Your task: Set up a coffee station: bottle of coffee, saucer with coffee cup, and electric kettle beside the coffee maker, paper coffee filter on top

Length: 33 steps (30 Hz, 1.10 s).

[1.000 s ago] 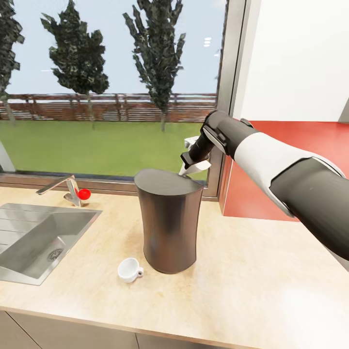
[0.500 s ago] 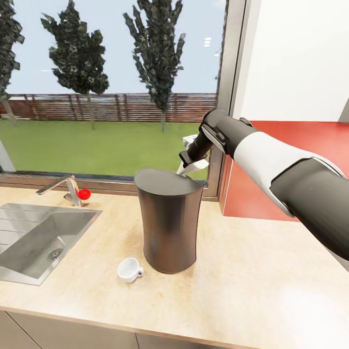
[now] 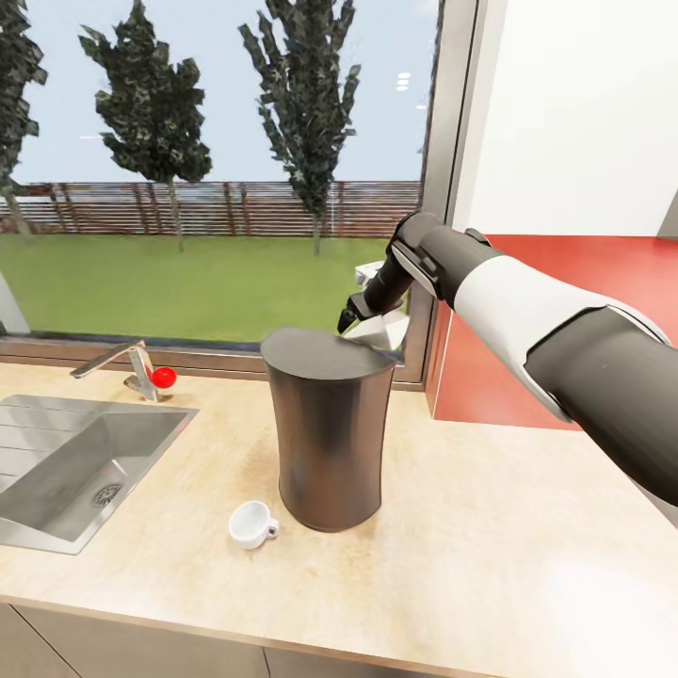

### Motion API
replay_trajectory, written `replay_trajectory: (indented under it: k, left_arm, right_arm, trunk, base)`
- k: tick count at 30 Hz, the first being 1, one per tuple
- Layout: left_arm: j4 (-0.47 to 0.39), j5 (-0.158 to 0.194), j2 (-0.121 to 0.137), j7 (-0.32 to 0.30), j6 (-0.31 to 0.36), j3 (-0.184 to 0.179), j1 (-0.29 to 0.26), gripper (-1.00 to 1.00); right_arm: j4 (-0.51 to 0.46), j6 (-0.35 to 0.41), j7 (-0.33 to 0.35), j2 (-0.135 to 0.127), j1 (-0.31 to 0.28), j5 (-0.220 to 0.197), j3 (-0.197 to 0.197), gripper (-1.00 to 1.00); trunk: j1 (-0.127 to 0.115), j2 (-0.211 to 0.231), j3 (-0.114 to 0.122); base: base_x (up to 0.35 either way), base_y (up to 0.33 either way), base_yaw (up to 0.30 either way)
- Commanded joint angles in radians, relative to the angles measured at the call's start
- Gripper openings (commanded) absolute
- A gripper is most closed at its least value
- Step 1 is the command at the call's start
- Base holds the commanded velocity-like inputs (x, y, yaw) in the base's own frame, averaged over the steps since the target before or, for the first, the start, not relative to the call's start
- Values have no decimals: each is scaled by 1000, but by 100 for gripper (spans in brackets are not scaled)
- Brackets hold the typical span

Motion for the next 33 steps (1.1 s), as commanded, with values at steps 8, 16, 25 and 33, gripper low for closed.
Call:
replay_trajectory:
  k: [8,16,25,33]
  left_arm:
    - [0,-3,0,-1,-4,6,0,100]
    - [0,-3,0,-1,-4,5,0,100]
    - [0,-3,1,-1,-4,4,0,100]
    - [0,-3,1,-3,-5,4,0,100]
  right_arm:
    - [0,3,1,0,-1,-8,8,100]
    - [-1,4,1,0,-1,-8,7,100]
    - [-94,3,1,2,-1,-8,5,100]
    - [-100,3,1,3,-1,-8,7,100]
  trunk:
    - [1,-2,-2]
    - [1,-2,-2]
    - [1,-2,-2]
    - [1,-2,-2]
  base:
    - [0,0,0]
    - [0,0,0]
    - [0,99,0]
    - [0,15,0]
